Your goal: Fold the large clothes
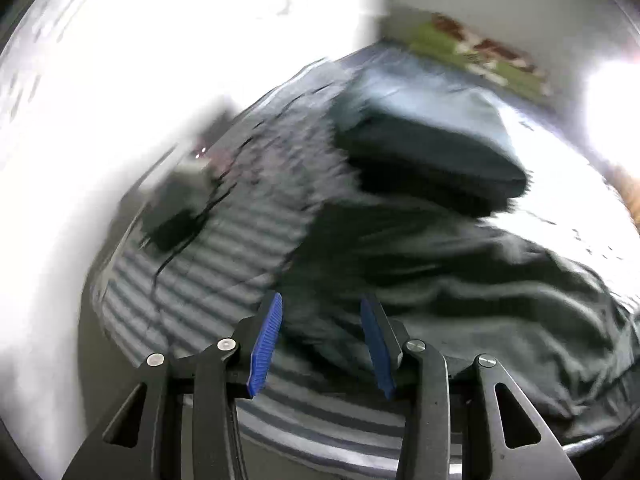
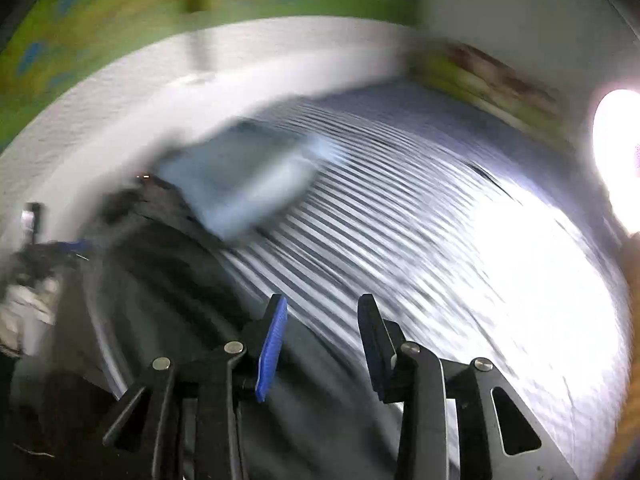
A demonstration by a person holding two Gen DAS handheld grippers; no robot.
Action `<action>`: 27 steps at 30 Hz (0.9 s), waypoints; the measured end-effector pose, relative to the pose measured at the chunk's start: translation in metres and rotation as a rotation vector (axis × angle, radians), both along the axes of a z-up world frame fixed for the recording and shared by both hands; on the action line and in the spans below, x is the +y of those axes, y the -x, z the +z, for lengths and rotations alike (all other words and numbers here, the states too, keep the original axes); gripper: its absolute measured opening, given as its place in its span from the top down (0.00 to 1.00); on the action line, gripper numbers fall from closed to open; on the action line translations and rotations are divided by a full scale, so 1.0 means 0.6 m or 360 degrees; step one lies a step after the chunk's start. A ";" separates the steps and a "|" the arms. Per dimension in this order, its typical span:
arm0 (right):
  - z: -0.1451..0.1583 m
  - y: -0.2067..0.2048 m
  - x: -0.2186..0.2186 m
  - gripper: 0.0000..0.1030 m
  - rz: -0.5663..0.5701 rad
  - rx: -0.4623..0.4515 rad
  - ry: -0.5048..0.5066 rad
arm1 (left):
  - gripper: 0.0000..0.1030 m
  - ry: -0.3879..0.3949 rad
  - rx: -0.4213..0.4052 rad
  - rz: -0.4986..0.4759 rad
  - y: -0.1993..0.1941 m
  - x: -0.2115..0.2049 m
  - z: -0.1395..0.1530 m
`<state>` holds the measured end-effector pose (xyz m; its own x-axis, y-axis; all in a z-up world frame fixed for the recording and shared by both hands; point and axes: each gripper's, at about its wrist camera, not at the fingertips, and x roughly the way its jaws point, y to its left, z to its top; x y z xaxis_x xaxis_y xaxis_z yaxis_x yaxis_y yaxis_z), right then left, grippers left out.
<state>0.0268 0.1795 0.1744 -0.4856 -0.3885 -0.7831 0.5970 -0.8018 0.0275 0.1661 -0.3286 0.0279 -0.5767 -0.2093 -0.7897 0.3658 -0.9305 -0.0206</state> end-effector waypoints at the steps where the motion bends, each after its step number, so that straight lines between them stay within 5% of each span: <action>1: -0.008 -0.012 0.054 0.68 -0.0101 -0.0021 0.0003 | 0.57 -0.0007 0.0017 -0.0052 0.008 0.024 0.011; 6: -0.061 -0.108 0.359 0.67 -0.0720 -0.0096 0.0033 | 0.57 -0.0110 0.0036 -0.0494 0.056 0.236 0.031; 12: -0.101 -0.181 0.610 0.67 -0.1132 -0.0206 0.0078 | 0.57 -0.0257 -0.0089 -0.1020 0.124 0.512 -0.005; 19: -0.141 -0.089 0.662 0.64 -0.1027 -0.0300 0.0107 | 0.53 -0.0215 -0.0293 -0.1231 0.180 0.688 -0.076; 27: -0.247 0.099 0.625 0.57 -0.0795 -0.0442 -0.0027 | 0.38 -0.0094 -0.0469 -0.1254 0.185 0.713 -0.144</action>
<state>-0.0324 0.5546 0.0262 -0.3824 -0.1511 -0.9115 0.1178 -0.9865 0.1141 0.0549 0.0993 -0.0582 -0.3055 0.2143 -0.9278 -0.3921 -0.9162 -0.0825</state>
